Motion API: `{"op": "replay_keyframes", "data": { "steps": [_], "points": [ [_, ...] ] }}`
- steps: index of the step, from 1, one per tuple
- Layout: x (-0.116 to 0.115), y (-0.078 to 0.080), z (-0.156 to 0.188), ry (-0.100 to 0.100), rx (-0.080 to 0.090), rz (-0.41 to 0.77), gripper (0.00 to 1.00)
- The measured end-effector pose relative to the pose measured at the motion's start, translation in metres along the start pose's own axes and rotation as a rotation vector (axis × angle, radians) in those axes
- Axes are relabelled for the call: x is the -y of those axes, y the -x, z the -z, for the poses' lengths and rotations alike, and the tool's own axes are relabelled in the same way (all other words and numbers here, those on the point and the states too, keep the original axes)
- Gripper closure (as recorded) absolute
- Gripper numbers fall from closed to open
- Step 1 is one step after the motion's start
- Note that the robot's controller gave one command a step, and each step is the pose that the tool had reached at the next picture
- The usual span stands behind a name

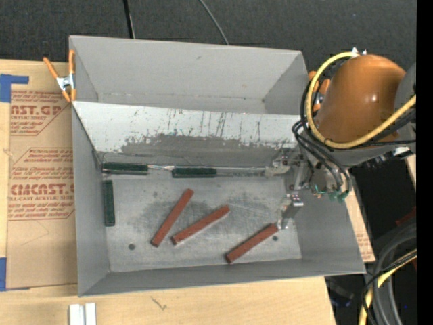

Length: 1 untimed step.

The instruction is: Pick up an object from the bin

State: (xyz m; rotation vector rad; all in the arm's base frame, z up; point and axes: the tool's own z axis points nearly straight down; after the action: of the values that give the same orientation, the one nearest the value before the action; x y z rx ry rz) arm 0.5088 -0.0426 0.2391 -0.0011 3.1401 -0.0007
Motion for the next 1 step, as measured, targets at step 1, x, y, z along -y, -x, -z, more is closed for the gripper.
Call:
{"op": "replay_keyframes", "data": {
  "steps": [1],
  "points": [
    [0.0037,0.0007,-0.0520,-0.001,0.007,0.042,0.00]
  ]
}}
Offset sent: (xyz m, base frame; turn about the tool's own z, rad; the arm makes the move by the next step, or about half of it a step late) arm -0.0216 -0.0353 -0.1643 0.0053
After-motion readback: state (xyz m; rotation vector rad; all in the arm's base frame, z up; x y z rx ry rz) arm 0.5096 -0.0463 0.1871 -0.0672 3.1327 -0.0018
